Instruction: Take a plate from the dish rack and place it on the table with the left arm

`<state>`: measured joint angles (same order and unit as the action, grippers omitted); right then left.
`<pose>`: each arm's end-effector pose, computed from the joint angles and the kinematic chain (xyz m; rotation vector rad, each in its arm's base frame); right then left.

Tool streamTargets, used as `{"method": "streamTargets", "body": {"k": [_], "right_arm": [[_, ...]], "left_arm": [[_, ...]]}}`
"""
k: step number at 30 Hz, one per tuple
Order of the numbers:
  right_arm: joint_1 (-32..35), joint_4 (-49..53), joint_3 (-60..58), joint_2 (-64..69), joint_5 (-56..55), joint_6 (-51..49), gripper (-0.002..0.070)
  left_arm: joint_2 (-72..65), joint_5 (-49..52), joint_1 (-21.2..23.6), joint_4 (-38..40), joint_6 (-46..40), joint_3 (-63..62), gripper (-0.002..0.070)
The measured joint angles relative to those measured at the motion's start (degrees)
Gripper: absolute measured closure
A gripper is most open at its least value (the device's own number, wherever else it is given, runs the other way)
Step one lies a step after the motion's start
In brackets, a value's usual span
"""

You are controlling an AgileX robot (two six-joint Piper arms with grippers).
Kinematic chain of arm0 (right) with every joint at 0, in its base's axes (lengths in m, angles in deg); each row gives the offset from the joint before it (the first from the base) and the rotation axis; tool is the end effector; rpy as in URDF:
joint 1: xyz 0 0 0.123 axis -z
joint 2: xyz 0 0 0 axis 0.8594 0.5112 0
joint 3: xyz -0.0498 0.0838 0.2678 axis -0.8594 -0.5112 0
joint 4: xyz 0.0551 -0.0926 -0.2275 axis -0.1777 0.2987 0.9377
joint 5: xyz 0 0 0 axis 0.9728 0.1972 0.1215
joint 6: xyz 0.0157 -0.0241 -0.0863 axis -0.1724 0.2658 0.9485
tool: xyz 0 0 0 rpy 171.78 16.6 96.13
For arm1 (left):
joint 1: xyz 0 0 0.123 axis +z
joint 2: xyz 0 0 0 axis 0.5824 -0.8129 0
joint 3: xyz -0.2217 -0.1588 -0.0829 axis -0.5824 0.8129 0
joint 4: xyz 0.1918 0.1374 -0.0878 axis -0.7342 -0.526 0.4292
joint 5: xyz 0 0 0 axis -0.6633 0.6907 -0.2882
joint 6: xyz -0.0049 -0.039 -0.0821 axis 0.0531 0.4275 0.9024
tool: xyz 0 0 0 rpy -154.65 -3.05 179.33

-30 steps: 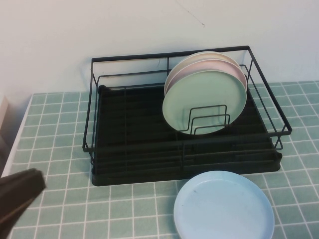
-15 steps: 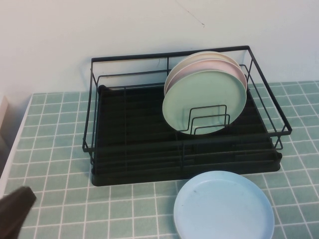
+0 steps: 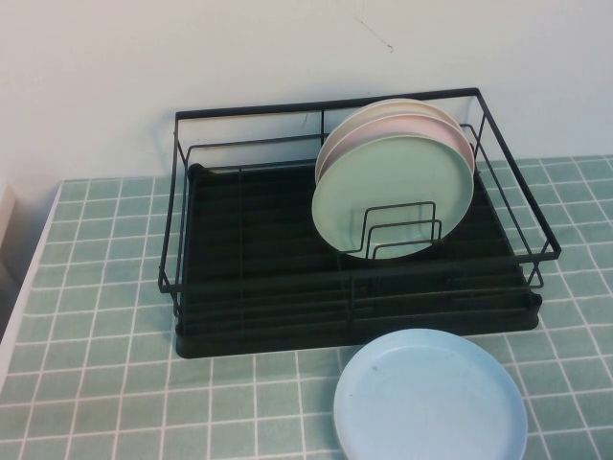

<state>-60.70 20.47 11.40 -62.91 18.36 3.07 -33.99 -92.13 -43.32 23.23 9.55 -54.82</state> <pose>0.0529 0.0014 0.1757 -0.0232 1.8450 0.0176 0.0704 0.0002 0.2121 -0.1174 1.5285 -0.1655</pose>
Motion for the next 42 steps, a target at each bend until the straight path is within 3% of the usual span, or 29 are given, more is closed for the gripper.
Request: {"method": "streamTargets", "body": {"k": [8, 17, 20, 25, 28, 36, 42], "right_arm": [[0.0, 0.0, 0.0, 0.0, 0.0, 0.0, 0.0678], [0.0, 0.0, 0.0, 0.0, 0.0, 0.0, 0.0678], [0.0, 0.0, 0.0, 0.0, 0.0, 0.0, 0.0678], [0.0, 0.0, 0.0, 0.0, 0.0, 0.0, 0.0678], [0.0, 0.0, 0.0, 0.0, 0.0, 0.0, 0.0678], [0.0, 0.0, 0.0, 0.0, 0.0, 0.0, 0.0678], [0.0, 0.0, 0.0, 0.0, 0.0, 0.0, 0.0678]], "left_arm": [[5.7, -2.0, 2.6, 2.5, -13.9, 1.0, 0.0677], [9.0, 5.6, 2.6, -3.0, -14.4, 1.0, 0.0677], [9.0, 7.8, 2.6, -13.2, -5.2, 1.0, 0.0677], [9.8, 16.7, 2.6, -38.5, 25.7, 1.0, 0.0677], [9.9, 25.6, 2.6, -44.9, 35.3, 1.0, 0.0677], [10.1, 28.2, 2.6, -47.1, 39.4, 0.6, 0.0677], [10.1, 28.4, 2.6, -47.2, 32.0, 0.6, 0.0677]]}}
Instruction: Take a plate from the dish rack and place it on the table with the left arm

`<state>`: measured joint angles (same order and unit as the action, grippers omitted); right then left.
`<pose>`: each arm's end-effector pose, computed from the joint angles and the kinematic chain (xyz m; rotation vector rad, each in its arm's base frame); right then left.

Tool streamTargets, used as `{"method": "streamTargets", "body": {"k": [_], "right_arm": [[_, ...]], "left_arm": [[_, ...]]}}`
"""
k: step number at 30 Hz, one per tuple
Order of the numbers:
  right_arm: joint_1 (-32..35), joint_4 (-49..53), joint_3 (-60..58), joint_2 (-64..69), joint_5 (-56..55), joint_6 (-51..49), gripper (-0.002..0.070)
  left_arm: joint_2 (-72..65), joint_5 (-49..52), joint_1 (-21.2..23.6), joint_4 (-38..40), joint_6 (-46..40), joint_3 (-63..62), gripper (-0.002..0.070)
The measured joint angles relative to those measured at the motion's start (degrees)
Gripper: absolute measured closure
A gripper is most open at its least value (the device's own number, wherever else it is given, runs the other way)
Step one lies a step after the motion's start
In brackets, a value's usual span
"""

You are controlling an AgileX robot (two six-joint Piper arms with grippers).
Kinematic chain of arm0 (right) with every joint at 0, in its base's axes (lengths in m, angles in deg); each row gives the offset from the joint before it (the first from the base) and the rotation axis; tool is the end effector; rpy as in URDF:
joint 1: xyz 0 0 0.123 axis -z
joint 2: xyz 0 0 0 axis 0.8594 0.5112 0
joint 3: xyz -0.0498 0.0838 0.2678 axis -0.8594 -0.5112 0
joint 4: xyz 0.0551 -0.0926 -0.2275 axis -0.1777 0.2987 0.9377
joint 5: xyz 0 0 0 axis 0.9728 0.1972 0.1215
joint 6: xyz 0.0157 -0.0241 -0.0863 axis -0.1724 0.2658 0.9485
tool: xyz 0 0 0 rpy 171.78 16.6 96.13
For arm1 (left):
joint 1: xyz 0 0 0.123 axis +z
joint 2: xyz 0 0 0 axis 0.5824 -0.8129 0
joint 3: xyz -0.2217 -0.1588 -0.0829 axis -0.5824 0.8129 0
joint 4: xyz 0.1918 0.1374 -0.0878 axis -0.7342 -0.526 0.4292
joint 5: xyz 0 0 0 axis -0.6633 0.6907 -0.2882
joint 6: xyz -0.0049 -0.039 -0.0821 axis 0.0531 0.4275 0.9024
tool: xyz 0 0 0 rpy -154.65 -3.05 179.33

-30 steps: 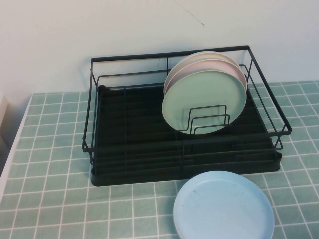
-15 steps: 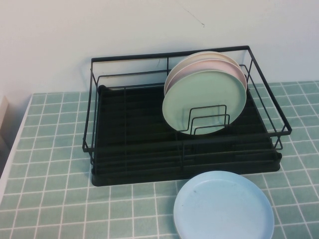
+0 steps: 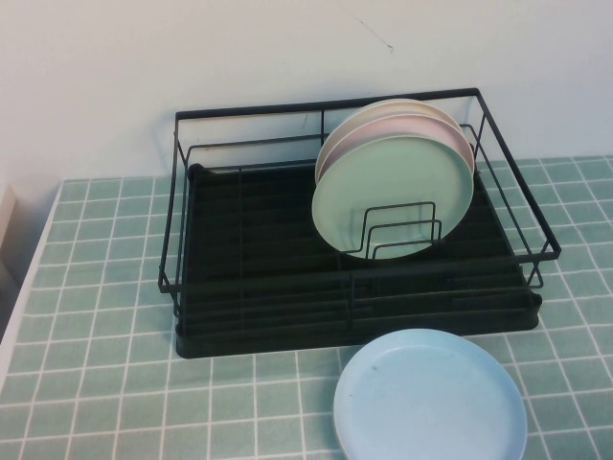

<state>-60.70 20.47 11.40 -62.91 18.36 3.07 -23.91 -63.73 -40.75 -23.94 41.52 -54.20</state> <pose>0.0529 0.0014 0.1757 -0.0232 1.8450 0.0176 0.0533 -0.0020 0.1785 0.1302 1.8144 0.0192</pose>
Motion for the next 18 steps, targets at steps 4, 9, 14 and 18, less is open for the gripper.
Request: {"method": "streamTargets", "body": {"k": [4, 9, 14, 18], "right_arm": [[0.0, 0.0, 0.0, 0.0, 0.0, 0.0, 0.0678], [0.0, 0.0, 0.0, 0.0, 0.0, 0.0, 0.0678], [0.0, 0.0, 0.0, 0.0, 0.0, 0.0, 0.0678], [0.0, 0.0, 0.0, 0.0, 0.0, 0.0, 0.0678]], "left_arm": [[0.0, 0.0, 0.0, 1.2, -2.7, 0.0, 0.0677], [0.0, 0.0, 0.0, 3.4, -3.0, 0.0, 0.0677], [0.0, 0.0, 0.0, 3.9, -3.0, 0.0, 0.0677], [0.0, 0.0, 0.0, 4.2, -3.0, 0.0, 0.0677]]}}
